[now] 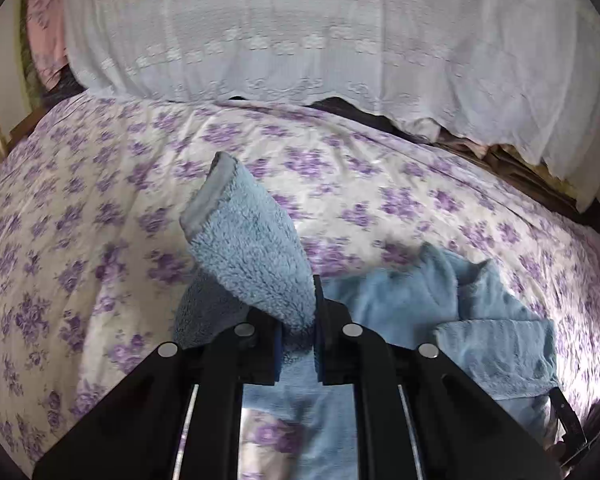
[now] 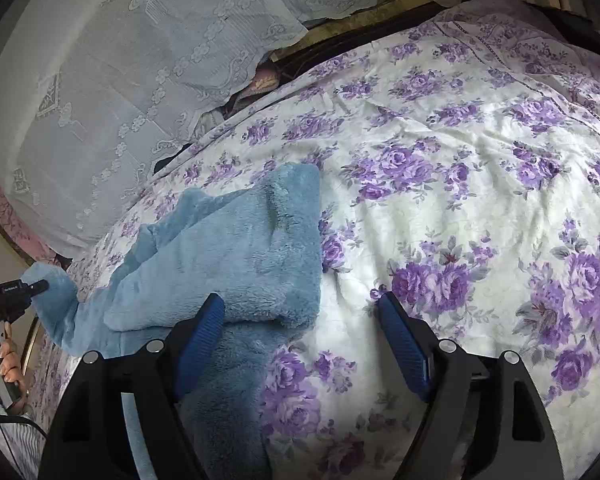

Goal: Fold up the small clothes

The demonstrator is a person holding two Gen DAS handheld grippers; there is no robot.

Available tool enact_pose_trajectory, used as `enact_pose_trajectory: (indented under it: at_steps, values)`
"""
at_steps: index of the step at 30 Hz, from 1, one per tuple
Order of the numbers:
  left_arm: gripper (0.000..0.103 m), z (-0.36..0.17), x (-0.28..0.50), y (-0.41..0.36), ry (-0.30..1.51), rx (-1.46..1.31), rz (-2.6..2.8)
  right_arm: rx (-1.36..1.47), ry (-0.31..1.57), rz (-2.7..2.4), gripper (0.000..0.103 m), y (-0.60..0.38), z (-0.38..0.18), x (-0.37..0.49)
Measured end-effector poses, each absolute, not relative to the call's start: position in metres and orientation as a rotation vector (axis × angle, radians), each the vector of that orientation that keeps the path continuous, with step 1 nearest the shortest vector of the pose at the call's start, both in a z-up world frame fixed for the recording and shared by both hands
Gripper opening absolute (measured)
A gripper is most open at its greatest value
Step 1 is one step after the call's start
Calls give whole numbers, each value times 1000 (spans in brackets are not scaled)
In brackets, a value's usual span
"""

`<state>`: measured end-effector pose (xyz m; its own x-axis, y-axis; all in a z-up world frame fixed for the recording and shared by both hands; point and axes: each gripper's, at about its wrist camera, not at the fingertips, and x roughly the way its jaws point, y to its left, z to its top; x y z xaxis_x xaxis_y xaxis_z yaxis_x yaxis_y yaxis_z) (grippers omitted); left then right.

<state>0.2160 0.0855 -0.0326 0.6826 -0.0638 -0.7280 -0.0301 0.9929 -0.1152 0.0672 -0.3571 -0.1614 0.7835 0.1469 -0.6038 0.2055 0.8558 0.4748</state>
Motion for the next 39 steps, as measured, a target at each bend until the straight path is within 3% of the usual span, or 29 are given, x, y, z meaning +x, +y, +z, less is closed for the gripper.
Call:
enact_pose_trajectory:
  at_steps: [11,23,35,37,39]
  values:
    - [10,-31,211,-18,823,-51,-173,564,682,-15,82,-360,-162,70]
    - [10,-79,193,-136,885,80,-341,570,681,-10,83,-360,-162,70]
    - [11,-132,183,-162,953,161,-357,573,679,-7,83,-360,-163,71]
    - [17,-131,179,-163,940,180,-366,574,679,-6,83,-361,-163,70]
    - [43,-125,173,-161,932,175,-405,577,675,3,83,-362,-163,71]
